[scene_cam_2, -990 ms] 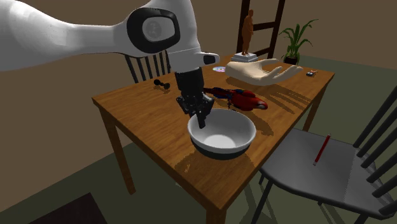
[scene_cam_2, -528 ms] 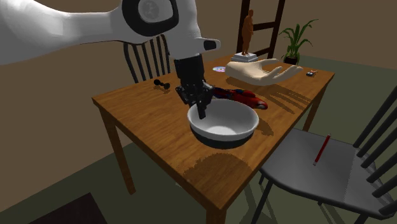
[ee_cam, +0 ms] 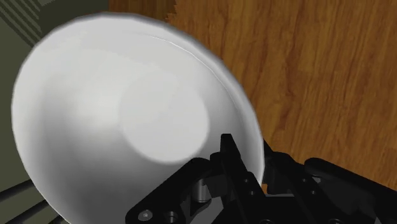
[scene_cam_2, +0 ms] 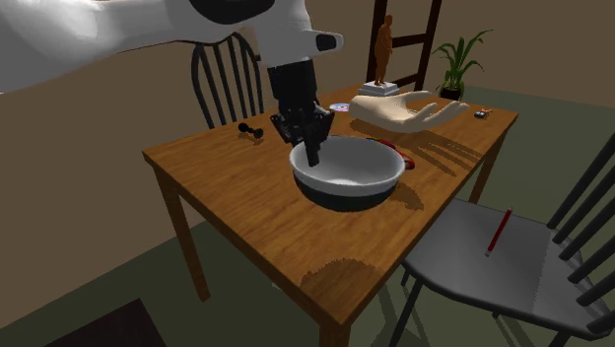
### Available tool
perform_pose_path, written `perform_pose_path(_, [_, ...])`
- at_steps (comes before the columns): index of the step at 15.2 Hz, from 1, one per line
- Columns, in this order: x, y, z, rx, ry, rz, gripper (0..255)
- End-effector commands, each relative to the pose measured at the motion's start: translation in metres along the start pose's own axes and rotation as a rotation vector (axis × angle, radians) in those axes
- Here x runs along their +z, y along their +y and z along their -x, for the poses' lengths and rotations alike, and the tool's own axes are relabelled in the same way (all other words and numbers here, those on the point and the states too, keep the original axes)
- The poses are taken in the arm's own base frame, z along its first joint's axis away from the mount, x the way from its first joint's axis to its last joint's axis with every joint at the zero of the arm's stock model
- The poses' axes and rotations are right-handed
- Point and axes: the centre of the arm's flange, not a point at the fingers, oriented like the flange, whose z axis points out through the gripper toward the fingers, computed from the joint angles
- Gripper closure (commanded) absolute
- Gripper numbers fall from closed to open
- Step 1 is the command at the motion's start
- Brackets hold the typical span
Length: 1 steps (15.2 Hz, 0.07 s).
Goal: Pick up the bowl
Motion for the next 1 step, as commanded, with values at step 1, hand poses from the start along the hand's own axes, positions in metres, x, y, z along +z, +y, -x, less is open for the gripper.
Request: perform_pose_path(1, [-0.0033, 0.0016, 0.0009, 0.000, 0.000, 0.000, 255])
